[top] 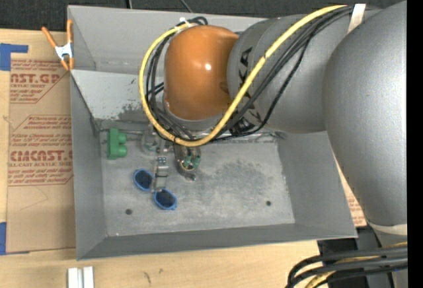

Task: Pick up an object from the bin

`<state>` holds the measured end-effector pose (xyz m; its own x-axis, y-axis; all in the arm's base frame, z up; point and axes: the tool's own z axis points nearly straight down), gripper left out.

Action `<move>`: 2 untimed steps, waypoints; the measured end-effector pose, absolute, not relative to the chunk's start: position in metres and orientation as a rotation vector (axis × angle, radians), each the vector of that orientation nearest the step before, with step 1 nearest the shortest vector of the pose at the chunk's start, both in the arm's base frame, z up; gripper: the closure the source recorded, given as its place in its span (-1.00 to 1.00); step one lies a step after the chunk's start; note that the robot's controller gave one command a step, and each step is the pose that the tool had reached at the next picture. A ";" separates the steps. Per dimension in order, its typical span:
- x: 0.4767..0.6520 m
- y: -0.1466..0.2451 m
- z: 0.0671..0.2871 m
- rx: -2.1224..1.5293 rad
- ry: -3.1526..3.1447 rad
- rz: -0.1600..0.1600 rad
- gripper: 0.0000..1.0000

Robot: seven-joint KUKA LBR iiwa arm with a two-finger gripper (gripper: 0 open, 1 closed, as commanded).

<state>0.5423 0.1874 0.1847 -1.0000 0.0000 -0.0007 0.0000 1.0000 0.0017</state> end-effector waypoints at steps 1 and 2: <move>0.537 0.167 0.065 -0.153 3.145 -0.003 -1.00; 0.539 0.169 0.069 -0.152 3.138 0.002 1.00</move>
Offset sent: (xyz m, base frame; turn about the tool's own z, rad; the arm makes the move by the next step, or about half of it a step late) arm -0.0032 -0.0194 -0.1147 -0.0967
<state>0.5389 0.1689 0.0694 -0.9953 -0.0966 -0.0003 -0.0966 0.9953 0.0012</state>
